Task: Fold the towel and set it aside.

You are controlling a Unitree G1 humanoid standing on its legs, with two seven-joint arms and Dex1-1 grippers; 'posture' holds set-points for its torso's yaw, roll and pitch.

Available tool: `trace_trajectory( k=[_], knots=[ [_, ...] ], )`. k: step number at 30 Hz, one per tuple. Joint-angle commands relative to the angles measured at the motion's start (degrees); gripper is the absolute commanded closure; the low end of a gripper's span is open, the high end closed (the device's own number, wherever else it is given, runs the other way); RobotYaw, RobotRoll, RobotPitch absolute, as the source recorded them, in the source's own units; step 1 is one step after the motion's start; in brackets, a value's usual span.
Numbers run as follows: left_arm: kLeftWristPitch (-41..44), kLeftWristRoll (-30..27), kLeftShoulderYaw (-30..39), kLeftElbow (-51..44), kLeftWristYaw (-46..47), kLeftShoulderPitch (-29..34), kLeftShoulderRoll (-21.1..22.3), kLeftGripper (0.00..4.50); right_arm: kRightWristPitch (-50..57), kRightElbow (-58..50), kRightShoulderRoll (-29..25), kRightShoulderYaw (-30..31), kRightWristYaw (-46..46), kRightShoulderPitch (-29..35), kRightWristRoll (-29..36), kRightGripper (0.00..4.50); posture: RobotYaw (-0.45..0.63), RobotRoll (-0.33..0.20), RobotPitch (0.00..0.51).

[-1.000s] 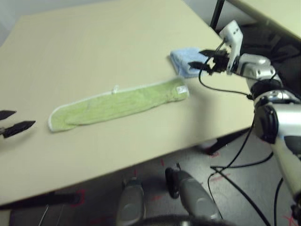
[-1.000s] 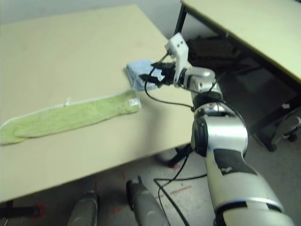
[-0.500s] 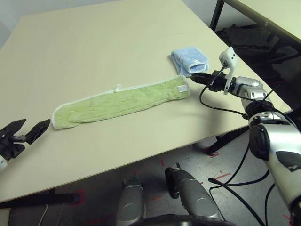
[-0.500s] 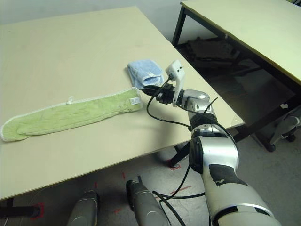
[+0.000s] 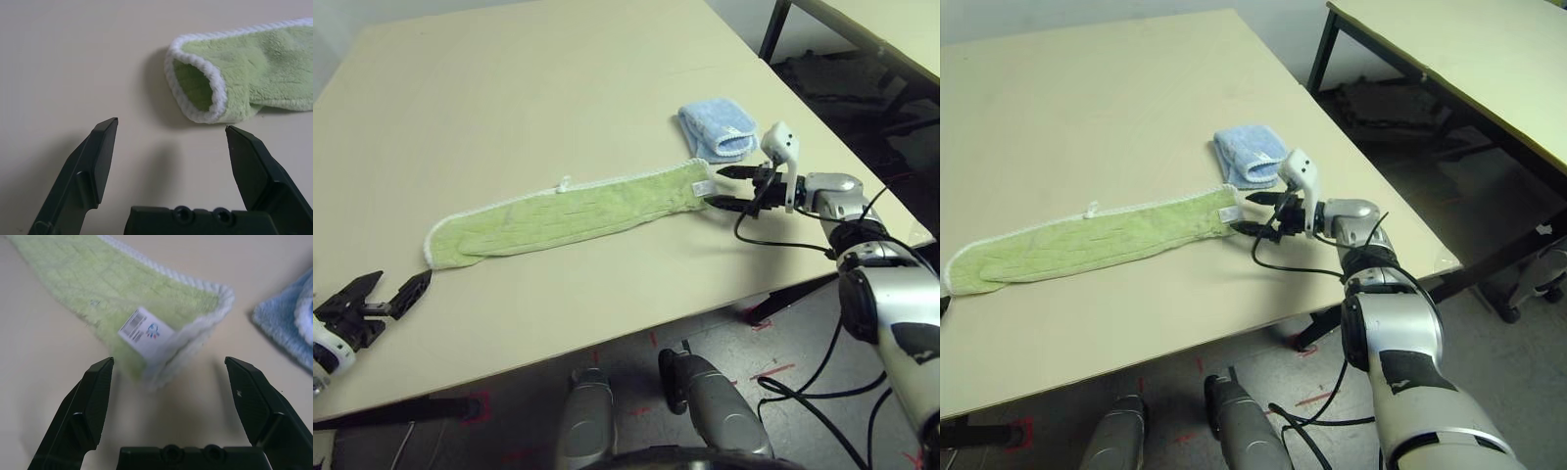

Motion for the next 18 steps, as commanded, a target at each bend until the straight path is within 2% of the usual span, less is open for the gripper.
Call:
trace_trajectory(
  k=[1,18],
  knots=[
    [-1.96,0.38,-1.49,2.03,-0.89,0.93,-0.33,0.0,0.09,0.73,-0.67,-0.64,0.84,0.99,0.73,0.02,-0.02,0.0,0.202],
    [-6.31,1.2,-6.43,10.81,-2.34,-5.1,2.63,0.0,0.75,1.07,1.1,1.67,-1.64,1.45,-1.24,0.02,-0.02,0.0,0.198]
  ],
)
